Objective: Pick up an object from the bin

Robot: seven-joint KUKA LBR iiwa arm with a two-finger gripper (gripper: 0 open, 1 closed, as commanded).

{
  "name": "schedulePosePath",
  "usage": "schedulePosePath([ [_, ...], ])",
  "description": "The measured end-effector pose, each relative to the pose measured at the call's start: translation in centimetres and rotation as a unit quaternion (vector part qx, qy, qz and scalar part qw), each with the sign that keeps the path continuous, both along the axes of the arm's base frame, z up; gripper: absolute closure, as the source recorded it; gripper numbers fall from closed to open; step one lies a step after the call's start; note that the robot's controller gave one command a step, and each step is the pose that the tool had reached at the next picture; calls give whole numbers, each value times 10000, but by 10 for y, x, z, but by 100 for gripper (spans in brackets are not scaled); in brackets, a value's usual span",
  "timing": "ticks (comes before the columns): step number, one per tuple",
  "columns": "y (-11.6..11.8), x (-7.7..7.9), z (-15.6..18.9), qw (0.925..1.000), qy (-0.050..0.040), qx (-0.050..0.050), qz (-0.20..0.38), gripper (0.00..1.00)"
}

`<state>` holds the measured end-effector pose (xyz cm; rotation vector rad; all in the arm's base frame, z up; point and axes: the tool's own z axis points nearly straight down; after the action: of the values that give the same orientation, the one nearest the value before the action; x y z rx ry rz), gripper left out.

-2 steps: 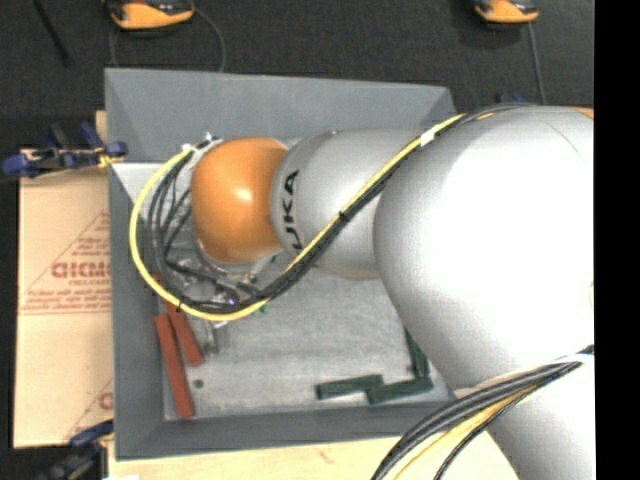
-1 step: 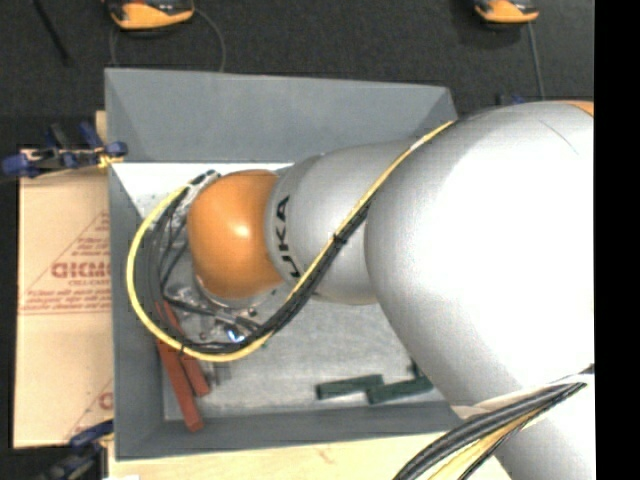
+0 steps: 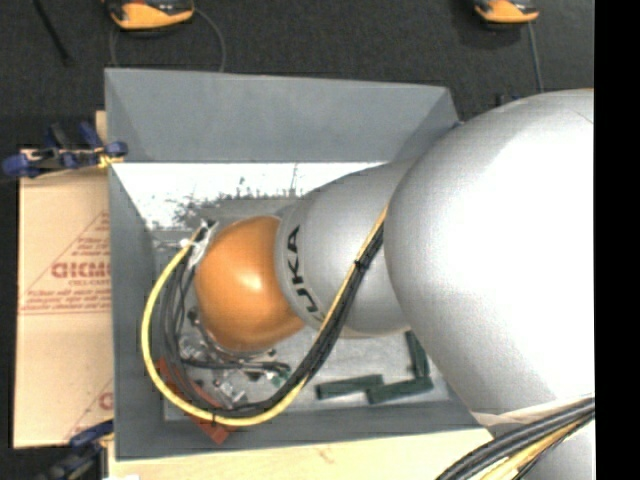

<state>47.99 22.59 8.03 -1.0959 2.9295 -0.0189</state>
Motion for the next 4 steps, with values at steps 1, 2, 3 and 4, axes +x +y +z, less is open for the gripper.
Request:
schedulePosePath([
  [1,5,-5,-3,10000,61,31,2,100],
  [2,5,18,6,9782,58,63,-2075,100],
  [3,-12,31,-10,9870,66,49,-1607,100],
  [4,-72,10,25,9991,74,32,-426,100],
])
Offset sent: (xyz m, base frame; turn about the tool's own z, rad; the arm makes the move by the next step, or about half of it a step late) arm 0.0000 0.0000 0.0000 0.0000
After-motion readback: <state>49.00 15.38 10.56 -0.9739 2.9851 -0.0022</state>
